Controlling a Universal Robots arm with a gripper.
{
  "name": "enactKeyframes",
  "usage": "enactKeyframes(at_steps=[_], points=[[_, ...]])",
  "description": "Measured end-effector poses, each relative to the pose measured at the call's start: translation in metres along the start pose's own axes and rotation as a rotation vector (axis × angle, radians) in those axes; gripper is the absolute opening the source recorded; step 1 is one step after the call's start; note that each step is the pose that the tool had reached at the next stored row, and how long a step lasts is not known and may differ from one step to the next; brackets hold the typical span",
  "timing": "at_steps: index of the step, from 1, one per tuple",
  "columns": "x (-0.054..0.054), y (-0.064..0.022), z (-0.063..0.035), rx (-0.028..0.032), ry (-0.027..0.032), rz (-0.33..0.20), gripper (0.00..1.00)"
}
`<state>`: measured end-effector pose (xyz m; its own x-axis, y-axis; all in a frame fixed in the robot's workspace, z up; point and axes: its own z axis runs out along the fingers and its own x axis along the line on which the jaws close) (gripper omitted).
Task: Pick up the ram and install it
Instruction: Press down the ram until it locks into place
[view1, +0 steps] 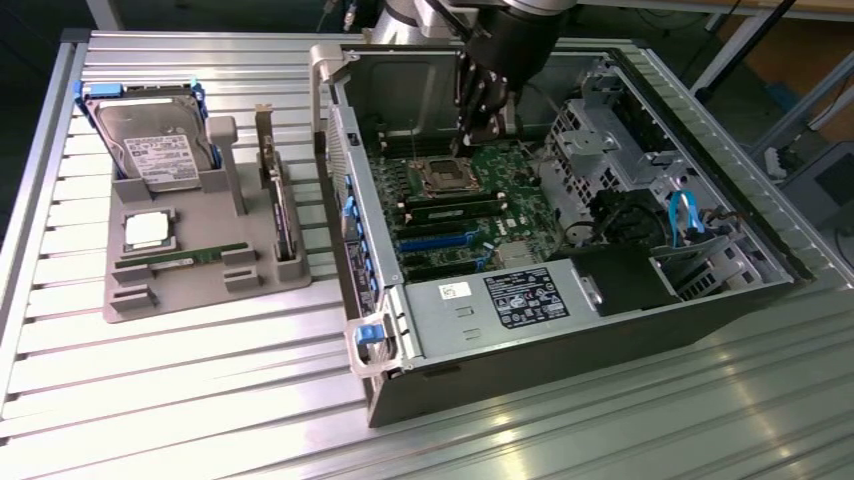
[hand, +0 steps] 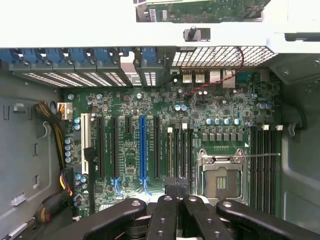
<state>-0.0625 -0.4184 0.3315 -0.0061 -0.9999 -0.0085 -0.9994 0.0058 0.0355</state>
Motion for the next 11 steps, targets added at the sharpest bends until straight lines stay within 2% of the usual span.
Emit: enactKeyframes(at_steps=[5, 7, 11], points=[[0.0, -0.0012, -0.0002, -0.0002, 0.0004, 0.0, 0.1], [0.0, -0.0044, -0.0003, -0.0002, 0.0003, 0.0, 0.1], [0.0, -0.0166, -0.0007, -0.0001, 0.0002, 0.0, 0.1]])
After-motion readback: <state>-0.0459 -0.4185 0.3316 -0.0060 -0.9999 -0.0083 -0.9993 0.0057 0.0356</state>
